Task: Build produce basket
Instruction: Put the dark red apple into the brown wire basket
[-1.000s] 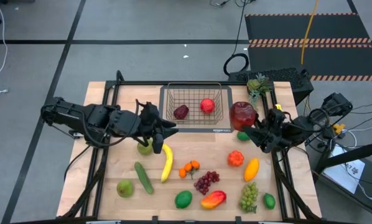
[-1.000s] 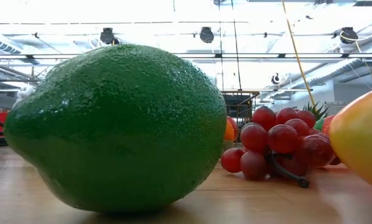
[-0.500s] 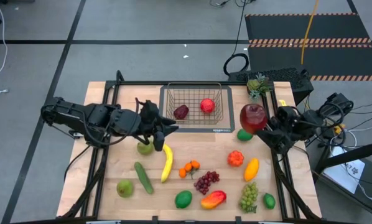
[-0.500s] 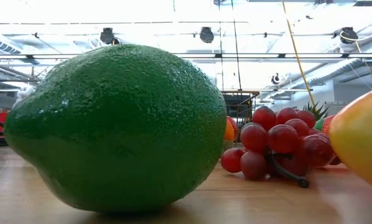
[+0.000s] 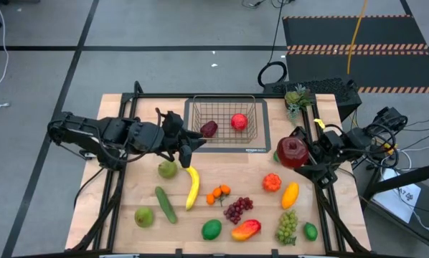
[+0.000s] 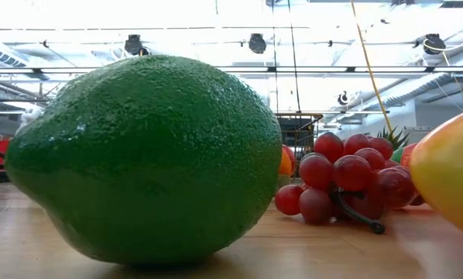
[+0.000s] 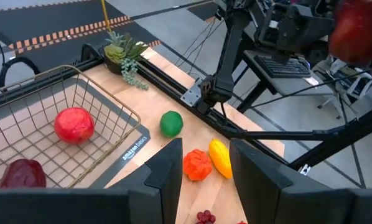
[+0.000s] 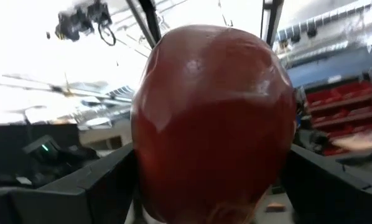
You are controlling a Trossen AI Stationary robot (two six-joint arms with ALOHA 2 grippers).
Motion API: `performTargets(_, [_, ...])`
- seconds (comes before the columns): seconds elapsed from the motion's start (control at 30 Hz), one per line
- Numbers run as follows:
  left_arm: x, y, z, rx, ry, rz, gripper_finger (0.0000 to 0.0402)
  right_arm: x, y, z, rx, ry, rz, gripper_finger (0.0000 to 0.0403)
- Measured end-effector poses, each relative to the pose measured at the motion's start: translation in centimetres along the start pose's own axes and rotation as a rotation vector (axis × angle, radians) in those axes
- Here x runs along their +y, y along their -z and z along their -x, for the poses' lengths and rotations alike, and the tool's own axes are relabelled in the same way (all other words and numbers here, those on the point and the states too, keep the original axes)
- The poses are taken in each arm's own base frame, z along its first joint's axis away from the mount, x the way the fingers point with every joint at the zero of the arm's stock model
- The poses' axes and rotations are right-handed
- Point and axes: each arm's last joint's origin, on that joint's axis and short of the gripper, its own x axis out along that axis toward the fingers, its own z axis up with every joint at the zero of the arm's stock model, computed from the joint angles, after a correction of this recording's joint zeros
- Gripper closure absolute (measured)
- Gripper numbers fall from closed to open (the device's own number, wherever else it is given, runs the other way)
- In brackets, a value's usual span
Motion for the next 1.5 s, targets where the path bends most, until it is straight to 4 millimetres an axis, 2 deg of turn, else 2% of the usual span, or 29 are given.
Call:
performTargets(0.3, [0.02, 0.02, 0.0, 0.002, -0.002, -0.008, 0.0268, -0.01, -0.05, 0.03, -0.002, 0.001, 0.346, 0.0062])
performTargets(0.57, [0.05, 0.06, 0.0, 0.006, -0.004, -0.013, 0.0268, -0.06, -0.19, 0.03, -0.013, 0.027, 0.413, 0.0062])
performTargets(1.03, [0.66, -0.36, -0.34, -0.003, -0.031, -0.035, 0.0268, -0.07, -0.63, 0.18, -0.044, 0.035, 0.381, 0.0062])
performTargets(1.5, [0.85, -0.37, -0.69, -0.001, -0.045, -0.035, 0.0268, -0.32, -0.78, 0.28, -0.06, 0.109, 0.066, 0.0062])
